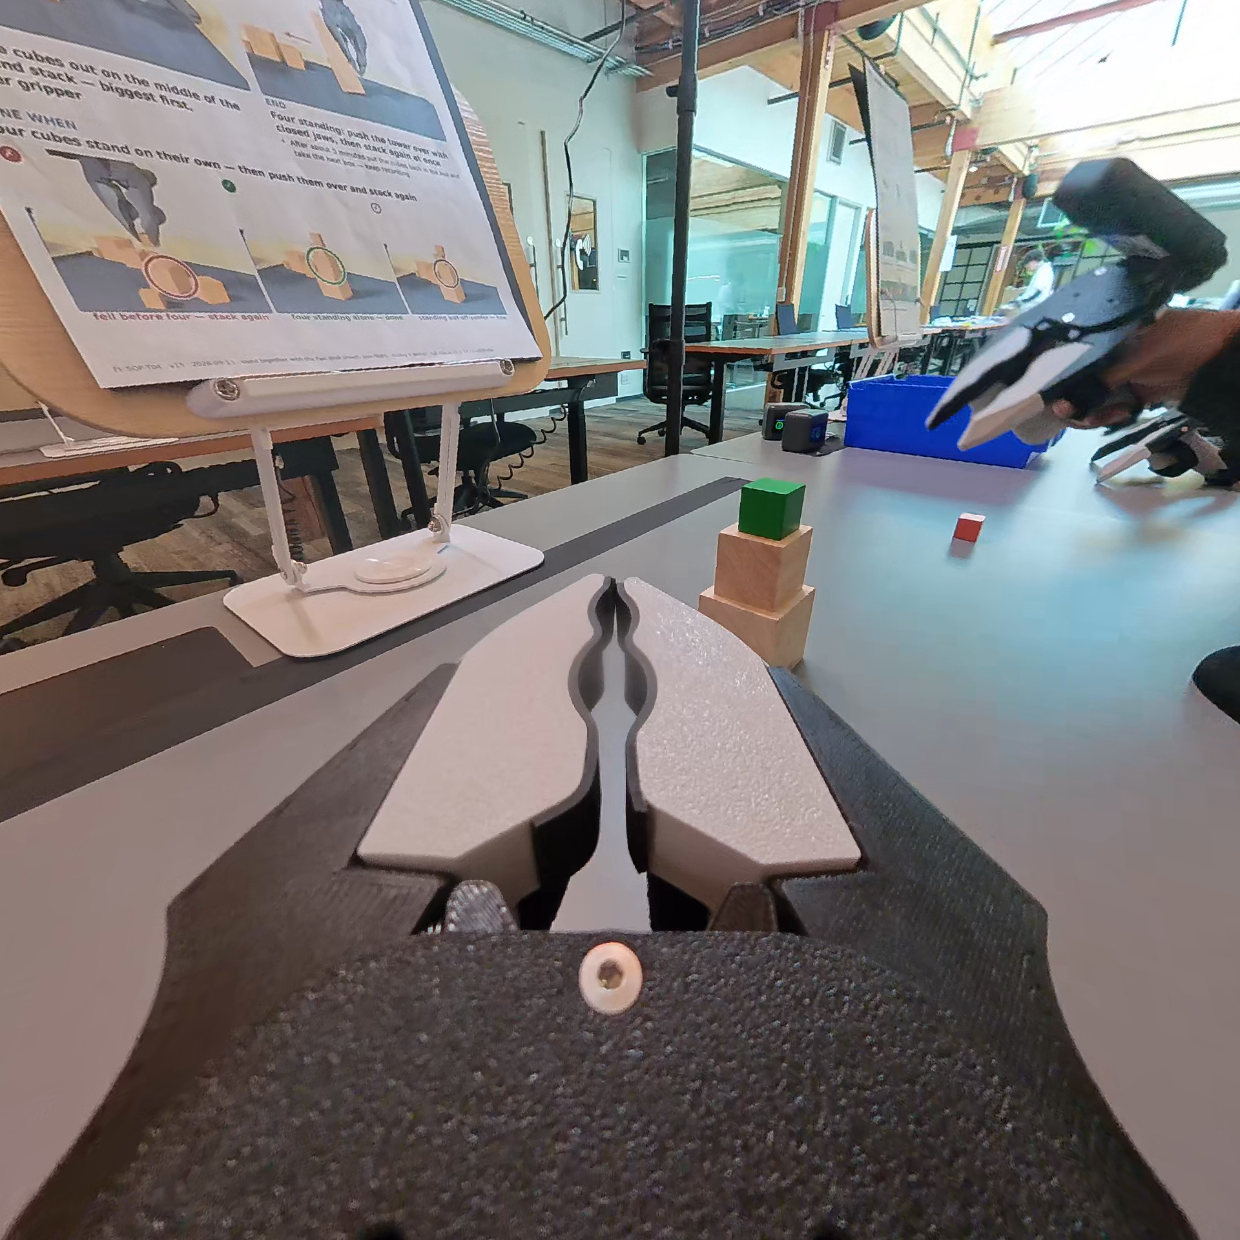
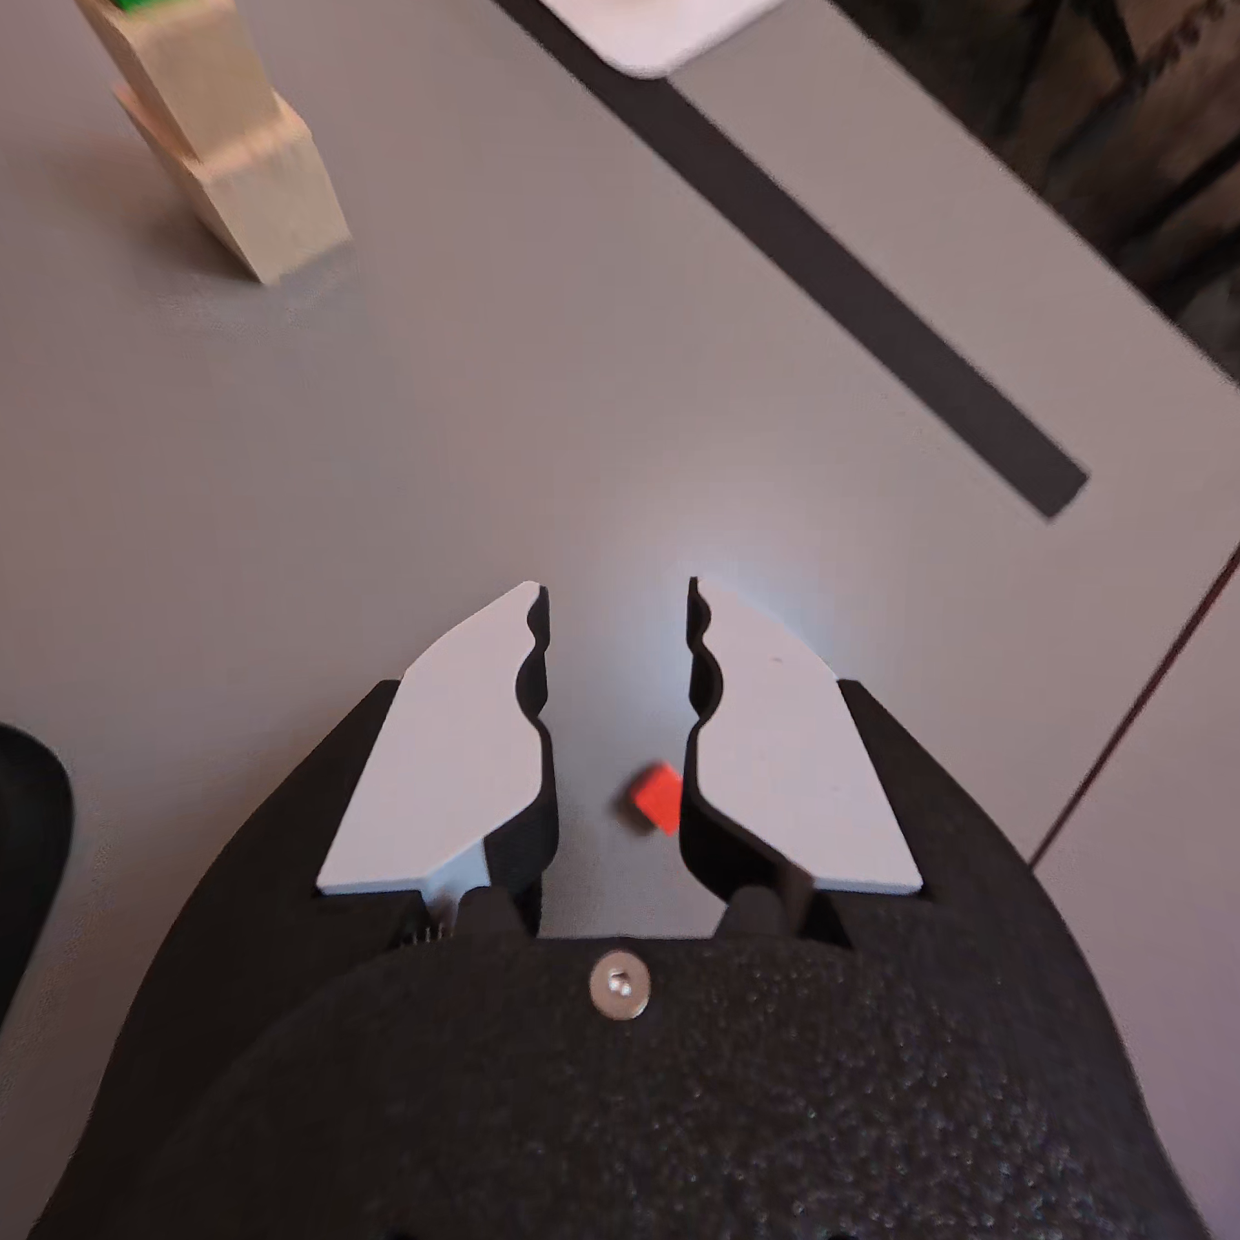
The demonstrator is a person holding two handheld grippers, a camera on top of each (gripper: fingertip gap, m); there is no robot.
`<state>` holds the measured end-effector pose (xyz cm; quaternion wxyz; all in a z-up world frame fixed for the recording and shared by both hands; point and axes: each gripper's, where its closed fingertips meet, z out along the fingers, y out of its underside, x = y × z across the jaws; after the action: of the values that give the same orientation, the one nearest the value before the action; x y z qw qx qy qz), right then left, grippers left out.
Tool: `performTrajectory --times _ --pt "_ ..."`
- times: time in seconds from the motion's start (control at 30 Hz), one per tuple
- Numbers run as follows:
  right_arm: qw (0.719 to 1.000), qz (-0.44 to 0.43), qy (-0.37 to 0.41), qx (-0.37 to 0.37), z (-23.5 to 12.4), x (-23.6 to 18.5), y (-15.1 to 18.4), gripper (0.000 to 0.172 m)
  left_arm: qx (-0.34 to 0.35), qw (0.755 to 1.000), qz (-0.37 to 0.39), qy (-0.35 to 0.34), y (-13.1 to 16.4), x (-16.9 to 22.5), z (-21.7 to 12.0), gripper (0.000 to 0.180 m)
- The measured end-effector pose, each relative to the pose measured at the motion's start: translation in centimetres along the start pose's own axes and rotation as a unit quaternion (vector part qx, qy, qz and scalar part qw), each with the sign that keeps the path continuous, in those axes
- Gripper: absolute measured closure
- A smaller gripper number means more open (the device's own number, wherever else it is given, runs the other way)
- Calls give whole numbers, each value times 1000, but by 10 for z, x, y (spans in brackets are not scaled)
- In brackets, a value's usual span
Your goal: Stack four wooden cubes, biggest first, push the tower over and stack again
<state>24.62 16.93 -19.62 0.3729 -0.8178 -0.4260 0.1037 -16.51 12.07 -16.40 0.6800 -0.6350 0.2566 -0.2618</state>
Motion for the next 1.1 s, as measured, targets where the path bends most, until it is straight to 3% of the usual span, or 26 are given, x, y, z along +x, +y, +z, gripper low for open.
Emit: performTrajectory --times 0.2,0.37,0.5,0.8,0.9,1.0,1.1 --pt "996 67 17 -55 -11 17 82 132 -6 1000 1 -3 3 -1 1 180" --pt "991 113 20 -61 -5 12 106 132 -12 1000 3 -5 6 0 2 180" --pt "979 184 69 -59 5 15 115 134 -13 1000 3 -6 6 0 1 180" --pt "948 268 167 -51 15 22 118 134 -11 1000 1 -6 5 -1 1 180" --pt "948 268 165 -39 17 22 113 150 -10 1000 0 -6 4 -1 1 180" --pt "961 235 147 7 14 22 84 150 -9 1000 1 -5 4 -1 1 180" --pt "982 166 65 63 15 2 30 150 -11 1000 0 -4 5 0 1 180"
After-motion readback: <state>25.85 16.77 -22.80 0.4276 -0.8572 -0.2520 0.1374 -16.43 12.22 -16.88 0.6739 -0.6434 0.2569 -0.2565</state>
